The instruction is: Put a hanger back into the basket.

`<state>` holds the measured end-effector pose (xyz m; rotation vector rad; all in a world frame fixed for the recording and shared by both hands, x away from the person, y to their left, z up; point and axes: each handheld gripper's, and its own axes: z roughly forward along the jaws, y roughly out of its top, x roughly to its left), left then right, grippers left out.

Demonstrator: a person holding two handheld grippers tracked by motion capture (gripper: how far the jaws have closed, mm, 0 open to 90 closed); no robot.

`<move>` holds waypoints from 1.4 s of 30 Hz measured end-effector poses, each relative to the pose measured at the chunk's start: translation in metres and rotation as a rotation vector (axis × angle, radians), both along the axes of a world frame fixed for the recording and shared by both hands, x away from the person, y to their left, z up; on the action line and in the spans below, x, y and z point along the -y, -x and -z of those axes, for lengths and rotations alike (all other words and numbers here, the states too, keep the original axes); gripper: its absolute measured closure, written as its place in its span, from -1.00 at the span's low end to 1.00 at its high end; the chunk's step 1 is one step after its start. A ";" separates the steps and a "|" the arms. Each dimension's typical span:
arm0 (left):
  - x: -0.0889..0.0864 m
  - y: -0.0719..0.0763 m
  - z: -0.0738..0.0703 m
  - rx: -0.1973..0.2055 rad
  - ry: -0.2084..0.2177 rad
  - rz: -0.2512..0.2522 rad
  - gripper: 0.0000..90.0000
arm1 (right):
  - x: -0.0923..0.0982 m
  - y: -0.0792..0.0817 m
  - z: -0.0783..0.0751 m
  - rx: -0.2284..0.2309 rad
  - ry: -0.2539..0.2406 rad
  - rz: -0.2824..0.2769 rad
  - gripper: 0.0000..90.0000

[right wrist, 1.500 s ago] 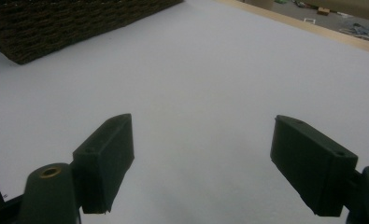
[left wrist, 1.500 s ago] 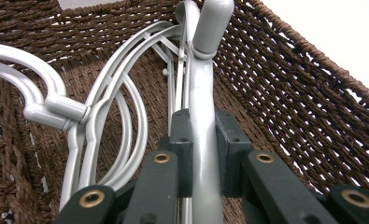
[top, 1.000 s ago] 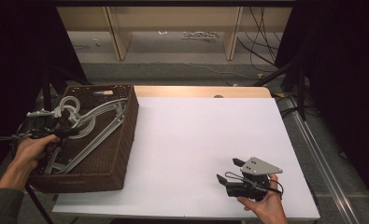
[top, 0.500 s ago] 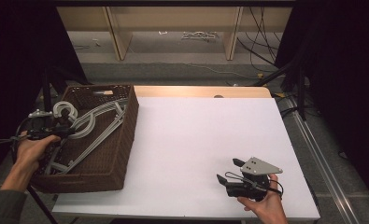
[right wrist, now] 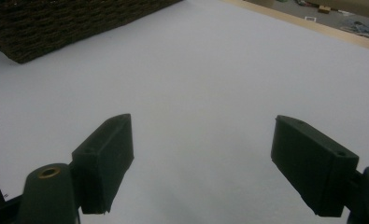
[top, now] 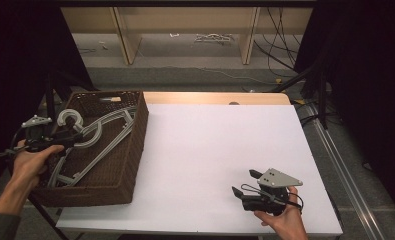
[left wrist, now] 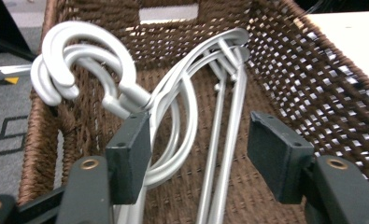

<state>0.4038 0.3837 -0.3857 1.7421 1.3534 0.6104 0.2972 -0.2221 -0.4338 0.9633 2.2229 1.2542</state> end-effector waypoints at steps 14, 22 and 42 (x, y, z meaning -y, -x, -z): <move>0.046 0.049 -0.019 0.145 0.116 0.074 -0.44 | -0.002 0.000 0.000 -0.002 0.002 0.015 -0.58; 0.085 0.064 -0.021 0.209 0.134 0.199 -0.65 | -0.003 0.001 0.001 -0.001 -0.003 0.024 -0.61; 0.156 0.087 -0.004 0.278 0.118 0.367 -0.64 | -0.008 0.006 -0.001 -0.002 -0.033 0.020 -0.61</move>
